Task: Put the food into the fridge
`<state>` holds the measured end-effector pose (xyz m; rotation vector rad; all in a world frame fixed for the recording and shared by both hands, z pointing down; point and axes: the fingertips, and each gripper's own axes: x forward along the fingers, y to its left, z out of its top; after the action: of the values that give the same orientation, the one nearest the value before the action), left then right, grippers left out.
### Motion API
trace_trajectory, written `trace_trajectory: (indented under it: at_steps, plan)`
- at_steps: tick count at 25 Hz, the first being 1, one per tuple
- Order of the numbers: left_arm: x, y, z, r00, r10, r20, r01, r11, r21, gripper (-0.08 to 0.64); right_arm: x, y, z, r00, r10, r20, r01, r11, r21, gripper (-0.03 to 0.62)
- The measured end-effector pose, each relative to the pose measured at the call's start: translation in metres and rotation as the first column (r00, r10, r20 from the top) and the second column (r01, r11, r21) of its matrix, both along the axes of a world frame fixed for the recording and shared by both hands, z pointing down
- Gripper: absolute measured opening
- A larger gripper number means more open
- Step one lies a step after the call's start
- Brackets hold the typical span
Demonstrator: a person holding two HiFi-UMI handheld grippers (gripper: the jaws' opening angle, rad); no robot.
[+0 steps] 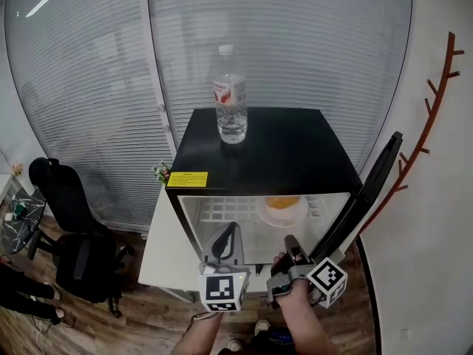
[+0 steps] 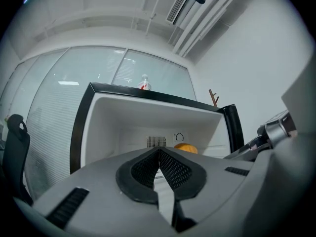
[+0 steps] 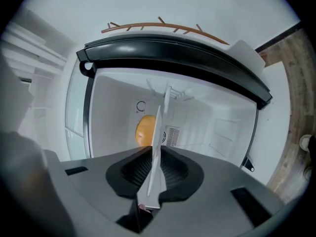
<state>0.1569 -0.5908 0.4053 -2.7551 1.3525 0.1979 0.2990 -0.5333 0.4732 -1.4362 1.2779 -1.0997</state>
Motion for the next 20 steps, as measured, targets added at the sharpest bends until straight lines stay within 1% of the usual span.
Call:
trace_trajectory:
  at_steps: [2,4,6,7,8,9,10,11,12,13,15,16,17,18,19,20]
  plan:
    - [-0.001,0.003,-0.001,1.0,0.0,0.0,0.0,1.0,0.002,0.026,-0.001,0.003,-0.004,0.999,0.006,-0.045,-0.006,1.0,0.001,0.052]
    - [-0.002,0.006,-0.002,1.0,0.0,-0.001,0.0,1.0,0.005,0.026,-0.002,0.004,-0.007,0.996,0.004,-0.094,-0.003,1.0,0.005,0.038]
    - [-0.002,0.008,-0.002,1.0,0.004,0.0,-0.004,1.0,0.006,0.026,-0.004,0.005,-0.012,0.985,0.001,-0.172,0.001,1.0,0.011,0.029]
    - [-0.003,0.01,-0.002,1.0,0.005,0.0,-0.005,1.0,0.006,0.026,-0.005,0.006,-0.016,0.972,0.004,-0.233,0.0,1.0,0.016,0.028]
    - [-0.003,0.011,-0.003,1.0,0.006,0.001,-0.006,1.0,0.006,0.026,-0.006,0.008,-0.022,0.95,0.011,-0.312,-0.005,1.0,0.023,0.028]
    - [-0.003,0.013,-0.003,1.0,0.008,0.0,-0.008,1.0,0.006,0.026,-0.006,0.009,-0.03,0.915,0.022,-0.404,-0.011,0.999,0.03,0.028]
    - [-0.004,0.014,-0.004,1.0,0.008,0.001,-0.008,1.0,0.007,0.026,-0.007,0.01,-0.039,0.864,0.035,-0.502,-0.018,0.999,0.039,0.028]
    - [-0.005,0.015,-0.005,1.0,0.008,0.002,-0.008,1.0,0.009,0.026,-0.009,0.011,-0.047,0.8,0.045,-0.598,-0.023,0.999,0.045,0.028]
    - [-0.006,0.016,-0.006,1.0,0.008,0.005,-0.008,1.0,0.011,0.026,-0.012,0.012,-0.056,0.723,0.051,-0.689,-0.027,0.999,0.046,0.028]
    - [-0.007,0.017,-0.006,1.0,0.007,0.007,-0.007,1.0,0.011,0.026,-0.015,0.012,-0.065,0.636,0.055,-0.77,-0.033,0.998,0.044,0.028]
    - [-0.009,0.018,-0.005,1.0,0.003,0.012,-0.003,1.0,0.011,0.026,-0.022,0.014,-0.081,0.442,0.069,-0.894,-0.048,0.997,0.053,0.028]
    - [-0.01,0.019,-0.004,1.0,0.001,0.014,-0.001,1.0,0.009,0.026,-0.027,0.014,-0.089,0.342,0.08,-0.936,-0.054,0.996,0.066,0.028]
    - [-0.011,0.02,-0.003,1.0,0.0,0.017,0.0,1.0,0.008,0.026,-0.032,0.015,-0.095,0.251,0.089,-0.964,-0.054,0.995,0.078,0.028]
    - [-0.012,0.02,-0.003,1.0,-0.002,0.021,0.001,1.0,0.01,0.026,-0.038,0.014,-0.099,0.18,0.093,-0.979,-0.049,0.995,0.085,0.028]
    - [-0.012,0.021,-0.002,1.0,-0.004,0.026,0.003,1.0,0.012,0.026,-0.043,0.014,-0.1,0.136,0.092,-0.987,-0.039,0.995,0.087,0.028]
    - [-0.013,0.022,-0.002,1.0,-0.006,0.03,0.006,1.0,0.015,0.026,-0.047,0.013,-0.1,0.117,0.088,-0.989,-0.028,0.996,0.086,0.028]
